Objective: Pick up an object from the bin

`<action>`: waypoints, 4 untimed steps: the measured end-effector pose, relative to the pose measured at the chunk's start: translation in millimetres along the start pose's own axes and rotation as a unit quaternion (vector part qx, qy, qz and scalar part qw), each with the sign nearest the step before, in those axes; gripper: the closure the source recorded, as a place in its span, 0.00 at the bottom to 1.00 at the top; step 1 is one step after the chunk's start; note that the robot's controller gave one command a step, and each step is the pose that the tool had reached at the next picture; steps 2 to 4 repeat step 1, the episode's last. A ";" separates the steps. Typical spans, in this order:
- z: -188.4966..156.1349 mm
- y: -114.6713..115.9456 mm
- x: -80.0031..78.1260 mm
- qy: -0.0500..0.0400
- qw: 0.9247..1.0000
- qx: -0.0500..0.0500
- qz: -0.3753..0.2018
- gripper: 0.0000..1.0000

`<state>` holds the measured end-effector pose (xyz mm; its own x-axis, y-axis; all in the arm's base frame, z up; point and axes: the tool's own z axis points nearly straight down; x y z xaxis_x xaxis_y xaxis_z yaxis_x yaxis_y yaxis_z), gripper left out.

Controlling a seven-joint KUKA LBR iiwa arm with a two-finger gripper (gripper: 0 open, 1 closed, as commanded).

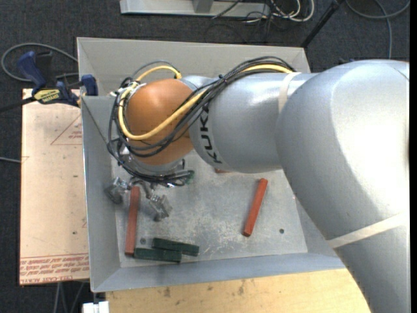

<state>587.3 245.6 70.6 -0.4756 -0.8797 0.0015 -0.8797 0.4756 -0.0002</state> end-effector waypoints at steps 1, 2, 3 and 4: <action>-0.5 0.7 -1.5 -0.003 1.000 0.000 0.000 1.00; -0.5 0.7 -1.5 -0.003 1.000 0.000 0.000 1.00; -0.5 0.7 -1.5 -0.003 1.000 0.000 0.000 1.00; -0.5 0.7 -1.5 -0.003 1.000 0.000 0.000 1.00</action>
Offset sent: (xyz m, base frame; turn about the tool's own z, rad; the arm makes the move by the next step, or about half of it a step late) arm 0.0000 0.0000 0.0000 0.0000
